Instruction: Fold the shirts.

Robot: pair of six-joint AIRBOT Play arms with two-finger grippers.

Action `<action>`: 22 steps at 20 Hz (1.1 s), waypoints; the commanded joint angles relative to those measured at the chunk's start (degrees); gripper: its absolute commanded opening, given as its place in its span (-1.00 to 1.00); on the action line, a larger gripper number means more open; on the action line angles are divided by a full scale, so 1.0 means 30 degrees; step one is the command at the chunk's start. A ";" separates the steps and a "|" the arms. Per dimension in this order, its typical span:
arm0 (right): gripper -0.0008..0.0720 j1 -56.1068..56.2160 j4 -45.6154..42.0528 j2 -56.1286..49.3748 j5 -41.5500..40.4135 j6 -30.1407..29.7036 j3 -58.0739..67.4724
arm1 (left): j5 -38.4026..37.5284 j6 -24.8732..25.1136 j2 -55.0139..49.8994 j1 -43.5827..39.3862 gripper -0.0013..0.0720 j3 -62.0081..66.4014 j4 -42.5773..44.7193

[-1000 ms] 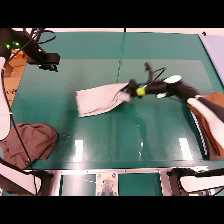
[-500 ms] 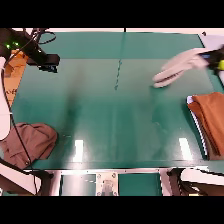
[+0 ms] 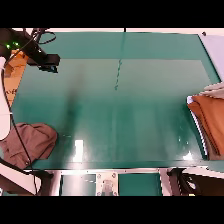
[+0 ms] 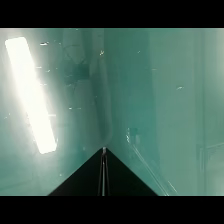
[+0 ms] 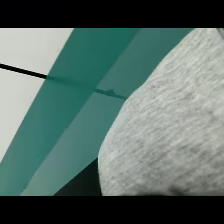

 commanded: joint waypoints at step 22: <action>-0.95 0.3577 0.0648 -0.2251 -0.0597 0.2040 0.3322 | -0.0036 0.0022 0.0015 0.0015 -0.91 0.0000 -0.0656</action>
